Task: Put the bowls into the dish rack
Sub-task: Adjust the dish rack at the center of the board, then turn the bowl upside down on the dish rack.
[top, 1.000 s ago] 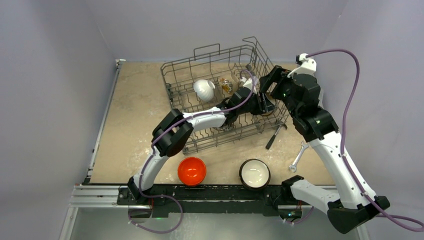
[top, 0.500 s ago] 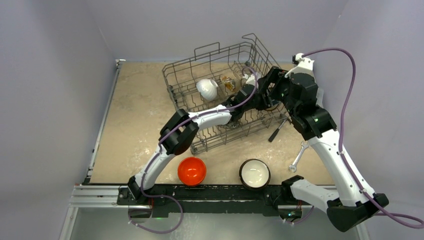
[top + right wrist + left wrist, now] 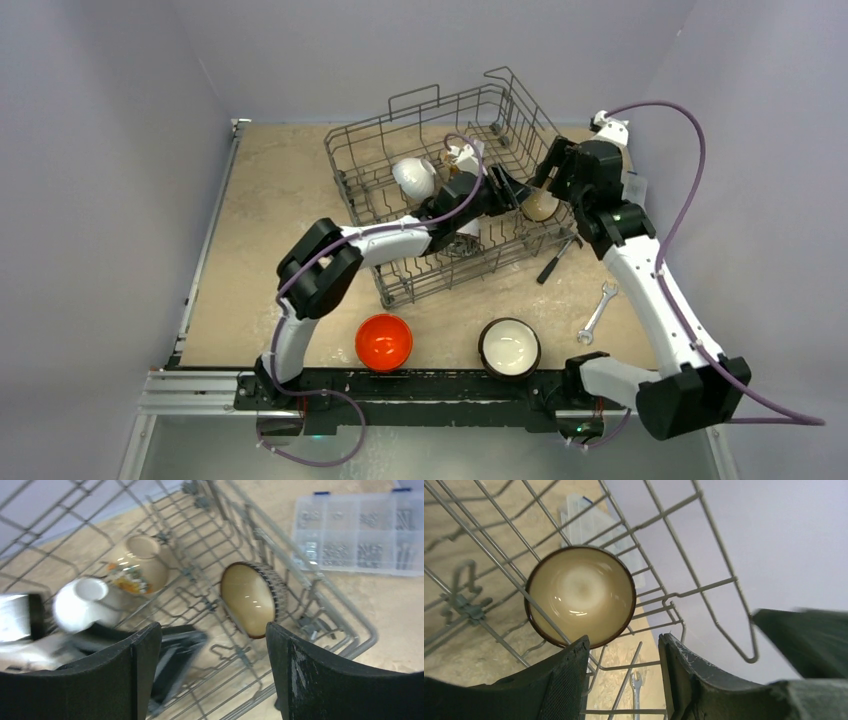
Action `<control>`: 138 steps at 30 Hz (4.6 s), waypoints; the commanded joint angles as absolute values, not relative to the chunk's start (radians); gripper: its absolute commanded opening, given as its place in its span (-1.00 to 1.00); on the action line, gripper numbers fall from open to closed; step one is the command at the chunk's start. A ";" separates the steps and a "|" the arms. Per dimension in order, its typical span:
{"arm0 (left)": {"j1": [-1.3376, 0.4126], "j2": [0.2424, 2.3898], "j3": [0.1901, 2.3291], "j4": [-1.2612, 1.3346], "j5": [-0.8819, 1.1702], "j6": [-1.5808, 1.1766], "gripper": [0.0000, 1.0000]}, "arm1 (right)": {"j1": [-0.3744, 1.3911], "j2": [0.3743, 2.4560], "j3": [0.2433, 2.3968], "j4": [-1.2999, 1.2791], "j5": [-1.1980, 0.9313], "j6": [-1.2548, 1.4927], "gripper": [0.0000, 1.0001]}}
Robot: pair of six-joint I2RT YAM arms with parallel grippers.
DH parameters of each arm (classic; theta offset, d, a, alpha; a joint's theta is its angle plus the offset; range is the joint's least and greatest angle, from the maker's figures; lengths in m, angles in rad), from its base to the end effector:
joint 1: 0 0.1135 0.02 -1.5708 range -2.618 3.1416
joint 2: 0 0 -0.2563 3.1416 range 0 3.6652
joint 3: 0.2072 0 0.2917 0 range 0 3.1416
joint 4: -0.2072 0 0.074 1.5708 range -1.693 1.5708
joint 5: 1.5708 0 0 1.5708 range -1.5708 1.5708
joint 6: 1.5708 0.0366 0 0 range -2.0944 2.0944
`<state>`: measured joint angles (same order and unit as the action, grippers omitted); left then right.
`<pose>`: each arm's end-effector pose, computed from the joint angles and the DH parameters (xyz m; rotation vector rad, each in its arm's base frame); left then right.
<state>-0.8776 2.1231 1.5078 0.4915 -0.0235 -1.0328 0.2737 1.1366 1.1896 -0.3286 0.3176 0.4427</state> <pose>0.3406 -0.4086 0.2023 -0.1674 1.8980 -1.3610 0.2907 0.0697 0.3915 0.3741 1.7989 0.2101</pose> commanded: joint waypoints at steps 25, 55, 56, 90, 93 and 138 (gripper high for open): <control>-0.839 1.877 1.367 0.405 0.020 -0.889 0.11 | 0.028 1.296 1.366 -0.199 0.189 0.293 0.54; -0.817 1.850 1.357 0.343 0.072 -0.889 0.20 | 0.004 1.276 1.195 -0.241 -0.565 0.474 0.28; -0.817 1.859 1.364 0.338 0.076 -0.890 0.20 | 0.003 1.263 1.185 -0.238 -0.576 0.484 0.28; -0.807 2.139 1.615 0.292 0.246 -0.970 -1.00 | 0.005 1.244 1.151 -0.272 -0.648 0.448 0.34; -0.785 2.088 1.512 0.373 0.262 -1.017 -1.00 | 0.005 1.246 1.149 -0.271 -0.650 0.444 0.34; -0.707 1.883 1.422 -0.098 0.213 -0.676 -0.27 | 0.005 1.247 1.174 -0.266 -0.640 0.438 0.34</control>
<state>-0.7036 1.9636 1.4178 -0.1421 0.1917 -0.7509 -0.0113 1.2503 1.1309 -0.2565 -0.5793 0.4416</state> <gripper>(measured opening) 0.338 0.671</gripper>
